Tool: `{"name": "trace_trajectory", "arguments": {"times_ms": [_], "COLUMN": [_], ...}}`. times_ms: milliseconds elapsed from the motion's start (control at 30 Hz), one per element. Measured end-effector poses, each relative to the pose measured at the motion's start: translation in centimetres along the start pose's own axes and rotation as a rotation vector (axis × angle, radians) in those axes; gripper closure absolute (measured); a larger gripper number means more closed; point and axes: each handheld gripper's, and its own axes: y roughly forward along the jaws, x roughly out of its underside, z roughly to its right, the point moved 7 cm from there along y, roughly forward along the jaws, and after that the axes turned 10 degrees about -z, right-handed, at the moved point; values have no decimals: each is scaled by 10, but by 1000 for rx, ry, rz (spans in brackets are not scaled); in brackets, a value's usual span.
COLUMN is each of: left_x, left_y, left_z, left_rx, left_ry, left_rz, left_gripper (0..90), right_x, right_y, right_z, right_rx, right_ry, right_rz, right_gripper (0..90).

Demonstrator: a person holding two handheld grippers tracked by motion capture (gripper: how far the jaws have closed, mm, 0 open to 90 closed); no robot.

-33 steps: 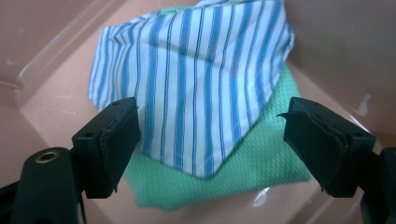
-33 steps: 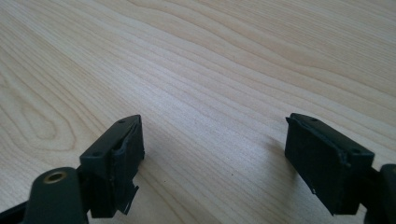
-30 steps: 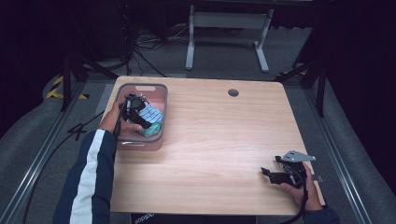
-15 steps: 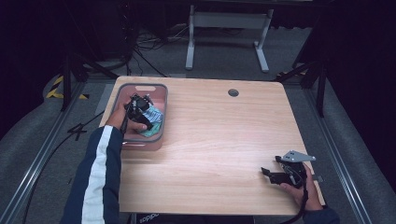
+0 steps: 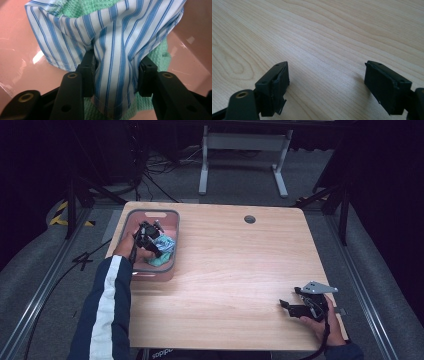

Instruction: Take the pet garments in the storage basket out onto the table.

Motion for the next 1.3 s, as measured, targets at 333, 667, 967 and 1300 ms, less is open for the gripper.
{"name": "trace_trajectory", "arguments": {"times_ms": [333, 667, 967, 1300], "left_x": [3, 9, 17, 20], "left_y": [-11, -33, -62, -84], "left_z": [1, 2, -1, 5], "left_rx": [-66, -72, -100, -120], "left_ry": [-5, -3, -29, -39], "left_rz": [41, 118, 195, 262], "left_gripper": [671, 681, 682, 681], "right_x": [0, 0, 0, 0], "right_y": [0, 0, 0, 0], "right_z": [0, 0, 0, -1], "right_rx": [-1, 0, 0, 0], "right_ry": [-1, -3, -2, 2], "right_rz": [0, 1, 1, 1], "right_gripper": [205, 207, 207, 207]}}
